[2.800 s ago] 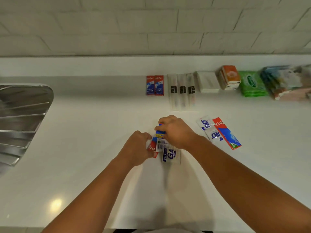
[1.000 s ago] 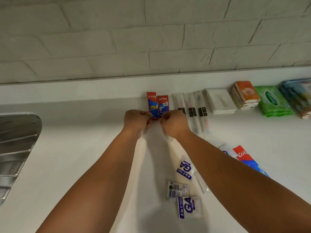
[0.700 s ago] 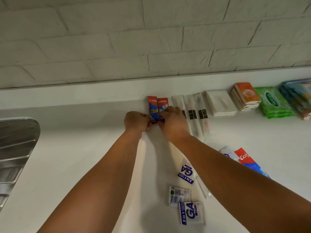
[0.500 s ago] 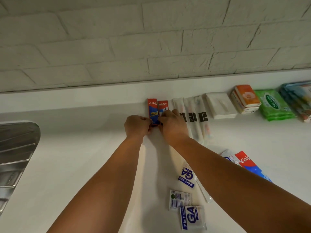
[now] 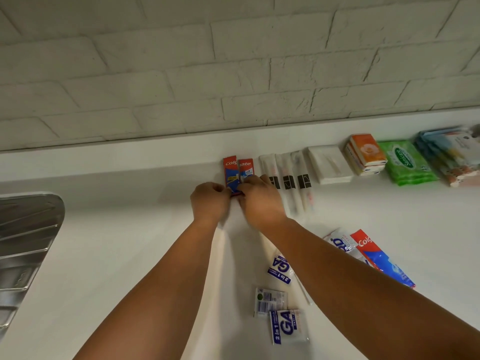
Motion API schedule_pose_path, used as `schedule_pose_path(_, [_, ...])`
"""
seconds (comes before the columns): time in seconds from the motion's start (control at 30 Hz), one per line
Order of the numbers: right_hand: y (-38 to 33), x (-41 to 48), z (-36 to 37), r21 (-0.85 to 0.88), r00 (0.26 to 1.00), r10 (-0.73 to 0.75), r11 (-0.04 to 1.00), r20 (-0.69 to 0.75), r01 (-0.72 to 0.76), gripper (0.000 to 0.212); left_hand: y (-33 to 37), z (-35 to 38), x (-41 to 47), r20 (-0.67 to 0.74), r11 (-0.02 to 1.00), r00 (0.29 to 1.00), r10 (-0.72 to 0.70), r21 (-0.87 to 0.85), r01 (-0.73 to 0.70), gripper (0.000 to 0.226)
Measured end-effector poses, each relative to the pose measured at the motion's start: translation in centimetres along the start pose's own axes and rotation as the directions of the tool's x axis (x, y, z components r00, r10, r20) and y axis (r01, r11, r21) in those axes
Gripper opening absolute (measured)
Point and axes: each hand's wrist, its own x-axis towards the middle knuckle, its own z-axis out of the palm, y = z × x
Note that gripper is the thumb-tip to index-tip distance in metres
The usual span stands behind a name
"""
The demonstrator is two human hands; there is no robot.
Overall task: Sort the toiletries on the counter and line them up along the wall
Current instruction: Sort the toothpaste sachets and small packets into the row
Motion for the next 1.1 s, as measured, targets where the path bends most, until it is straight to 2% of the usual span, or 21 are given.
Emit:
schedule_pose_path(0.2, [1.1, -3.7, -3.5, 0.095, 1.0, 0.018, 0.995, 0.015, -0.02, 0.028, 1.3, 0.4, -3.5, -0.042, 0.984, 0.984, 0.176, 0.035, -0.174, 0.019])
schedule_pose_path(0.43, [5.1, -10.0, -7.8, 0.212, 0.983, 0.181, 0.963, -0.039, -0.169, 0.026, 3.9, 2.8, -10.5, 0.01, 0.923, 0.925, 0.38, -0.063, -0.379, 0.014])
schedule_pose_path(0.63, [9.9, -16.0, -10.1, 0.189, 0.944, 0.329, 0.929, -0.027, -0.319, 0.03, 5.1, 6.9, -15.3, 0.145, 0.905, 0.893, 0.425, -0.031, -0.425, 0.021])
schedule_pose_path(0.87, [14.9, -21.7, -11.4, 0.11, 0.887, 0.457, 0.881, 0.058, -0.461, 0.032, 6.5, 11.8, -19.2, 0.274, 0.87, 0.847, 0.456, 0.061, -0.489, 0.021])
schedule_pose_path(1.0, [16.3, -23.0, -11.7, -0.017, 0.881, 0.459, 0.888, 0.113, -0.46, 0.034, 7.2, 14.0, -20.1, 0.319, 0.848, 0.831, 0.456, 0.129, -0.514, 0.027])
schedule_pose_path(1.1, [17.2, -23.2, -11.6, -0.006, 0.88, 0.451, 0.89, 0.15, -0.455, 0.029, 7.9, 15.5, -20.3, 0.363, 0.806, 0.809, 0.462, 0.208, -0.554, 0.038])
